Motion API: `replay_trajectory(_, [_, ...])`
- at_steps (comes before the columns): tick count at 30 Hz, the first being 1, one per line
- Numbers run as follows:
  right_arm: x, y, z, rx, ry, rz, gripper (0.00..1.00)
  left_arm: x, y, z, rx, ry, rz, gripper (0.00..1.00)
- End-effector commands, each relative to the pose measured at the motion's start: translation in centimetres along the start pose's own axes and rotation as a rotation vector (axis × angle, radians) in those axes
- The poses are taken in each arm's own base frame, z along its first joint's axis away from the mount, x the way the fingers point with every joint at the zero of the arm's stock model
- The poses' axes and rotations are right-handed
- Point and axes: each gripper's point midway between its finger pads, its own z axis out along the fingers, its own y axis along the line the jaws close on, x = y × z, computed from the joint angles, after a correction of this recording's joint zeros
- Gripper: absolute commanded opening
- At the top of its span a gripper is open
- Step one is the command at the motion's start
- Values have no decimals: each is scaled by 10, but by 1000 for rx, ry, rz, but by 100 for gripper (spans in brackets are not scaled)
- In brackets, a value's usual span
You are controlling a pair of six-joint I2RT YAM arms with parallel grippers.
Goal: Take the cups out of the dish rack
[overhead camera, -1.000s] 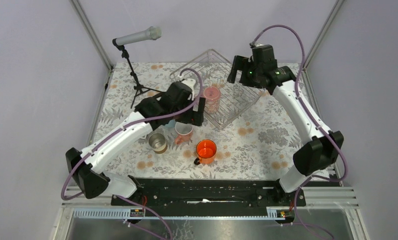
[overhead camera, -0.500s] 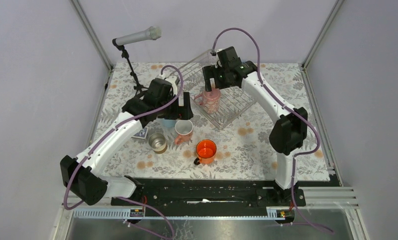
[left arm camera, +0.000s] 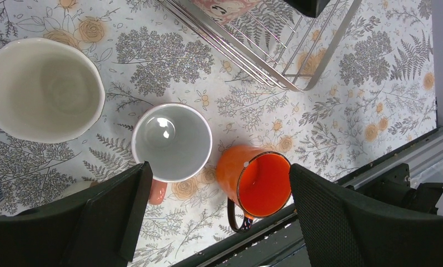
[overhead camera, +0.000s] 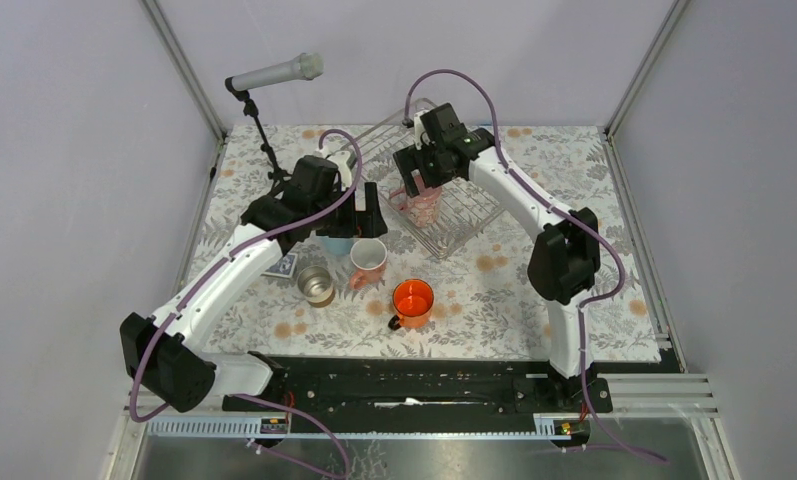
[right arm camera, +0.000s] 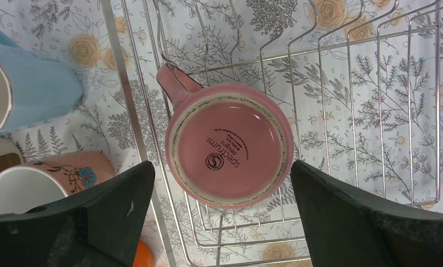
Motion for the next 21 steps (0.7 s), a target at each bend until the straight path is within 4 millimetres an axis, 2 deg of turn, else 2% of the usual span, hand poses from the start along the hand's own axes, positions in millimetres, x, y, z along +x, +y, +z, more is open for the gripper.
replay_trajectory(1, [-6, 2, 9, 13, -14, -56, 100, -12, -9, -8, 53, -54, 6, 99])
replay_trajectory(6, [3, 1, 21, 26, 12, -65, 100, -10, -9, -6, 58, -51, 1, 99])
replay_trajectory(13, [5, -2, 29, 54, 18, -60, 100, -10, -9, -5, 62, -48, -1, 99])
replay_trajectory(21, [29, 2, 52, 48, 86, -59, 100, -9, -9, -2, 68, -39, -6, 99])
